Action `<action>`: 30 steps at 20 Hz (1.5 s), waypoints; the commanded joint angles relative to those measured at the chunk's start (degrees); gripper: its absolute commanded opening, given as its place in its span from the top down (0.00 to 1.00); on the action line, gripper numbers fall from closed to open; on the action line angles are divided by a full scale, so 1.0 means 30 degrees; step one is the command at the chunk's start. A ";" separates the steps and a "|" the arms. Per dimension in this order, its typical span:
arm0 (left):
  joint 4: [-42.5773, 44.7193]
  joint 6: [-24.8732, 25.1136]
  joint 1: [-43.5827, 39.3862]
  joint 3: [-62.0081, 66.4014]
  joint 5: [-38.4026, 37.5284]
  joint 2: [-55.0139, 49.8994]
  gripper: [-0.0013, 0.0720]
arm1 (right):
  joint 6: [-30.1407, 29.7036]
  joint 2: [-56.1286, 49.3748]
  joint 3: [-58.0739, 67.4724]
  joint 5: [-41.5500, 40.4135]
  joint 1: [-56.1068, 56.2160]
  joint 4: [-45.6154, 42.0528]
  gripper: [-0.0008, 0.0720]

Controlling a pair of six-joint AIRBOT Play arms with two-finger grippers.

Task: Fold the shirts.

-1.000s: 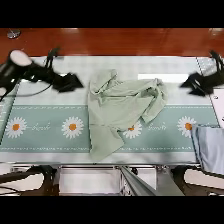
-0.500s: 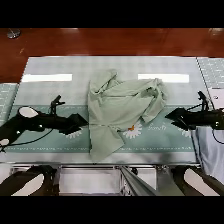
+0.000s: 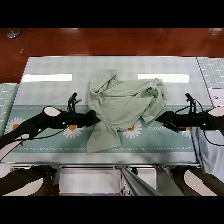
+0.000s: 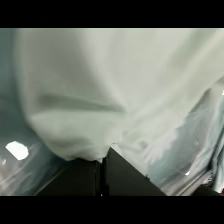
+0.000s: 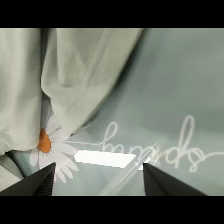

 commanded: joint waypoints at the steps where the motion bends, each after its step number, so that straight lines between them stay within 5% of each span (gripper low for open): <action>1: -0.0656 0.1370 -0.0379 0.1727 -0.0160 -0.0350 0.95 | 0.0925 -0.0947 -0.0007 -0.1610 0.1792 0.1107 0.14; 8: -0.0656 0.1450 -0.0408 0.2521 -0.0663 -0.0328 0.95 | 0.1734 -0.5515 0.3118 -0.3351 0.4328 0.2514 0.16; 9: -0.0656 0.1457 -0.0401 0.2521 -0.0656 -0.0328 0.95 | 0.1843 -0.5931 0.3694 -0.3344 0.4437 0.2645 0.31; 11: -0.0656 0.1654 -0.0342 0.2594 -0.0656 -0.0321 0.95 | 0.1603 -0.6339 0.4845 -0.3053 0.4503 0.2667 0.96; 16: -0.0663 0.2433 0.3286 0.6521 -0.3534 0.0634 0.95 | 0.1486 -0.6076 1.1890 0.0933 0.3592 0.1311 0.96; 23: -0.0444 0.0823 1.0346 1.8717 -0.4932 0.3993 0.95 | 0.3483 -0.5260 3.1022 0.3730 0.3235 -0.0954 0.96; 30: 0.4590 -0.0699 1.6531 2.5580 -0.9071 0.7679 0.95 | 0.3147 0.2980 2.9223 0.4670 0.3249 -0.4080 0.96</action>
